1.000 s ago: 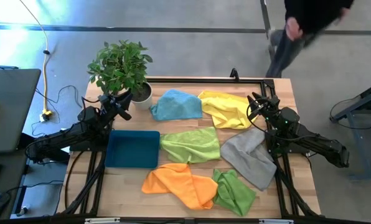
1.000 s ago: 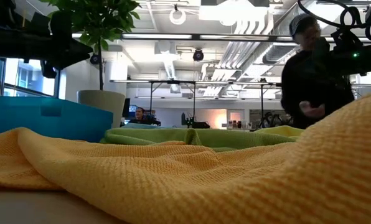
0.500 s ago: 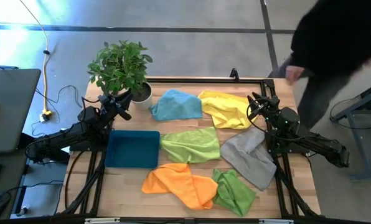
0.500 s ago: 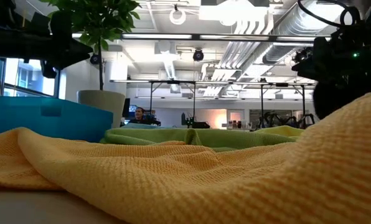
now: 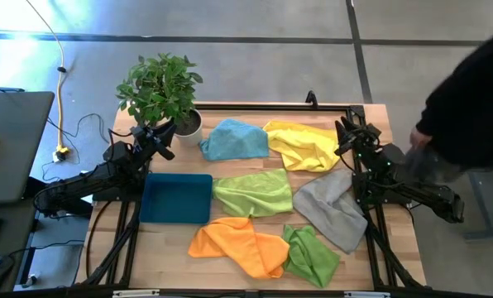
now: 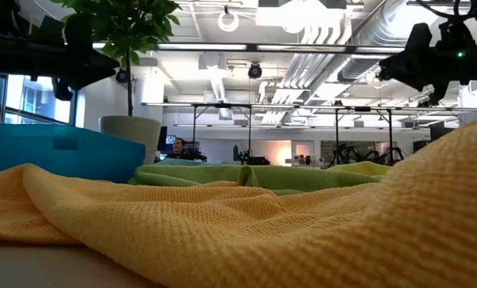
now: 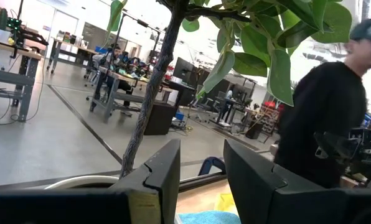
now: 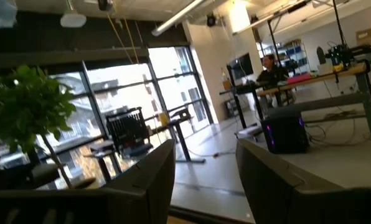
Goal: Fold microfiber towels
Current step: Move the gray microfiber towel to the top right of the table
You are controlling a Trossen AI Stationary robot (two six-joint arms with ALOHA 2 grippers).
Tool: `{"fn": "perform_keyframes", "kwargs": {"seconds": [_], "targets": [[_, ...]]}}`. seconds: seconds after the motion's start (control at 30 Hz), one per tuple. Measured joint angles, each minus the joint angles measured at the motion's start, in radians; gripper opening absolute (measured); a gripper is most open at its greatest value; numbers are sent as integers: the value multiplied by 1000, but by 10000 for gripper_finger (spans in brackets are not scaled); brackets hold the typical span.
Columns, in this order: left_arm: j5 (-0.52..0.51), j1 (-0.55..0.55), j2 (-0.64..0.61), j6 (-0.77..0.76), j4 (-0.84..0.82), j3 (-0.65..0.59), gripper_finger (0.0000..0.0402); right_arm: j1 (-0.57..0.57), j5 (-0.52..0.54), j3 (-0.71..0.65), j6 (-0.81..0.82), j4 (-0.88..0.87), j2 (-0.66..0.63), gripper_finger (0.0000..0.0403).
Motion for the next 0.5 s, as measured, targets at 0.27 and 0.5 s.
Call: {"fn": "perform_keyframes", "kwargs": {"seconds": [0.27,0.5], "targets": [[0,0,0,0,0,0,113,0,-1,0,109,64,0,161],[0,0,0,0,0,0,113,0,5,0,244,81,0,161]]}}
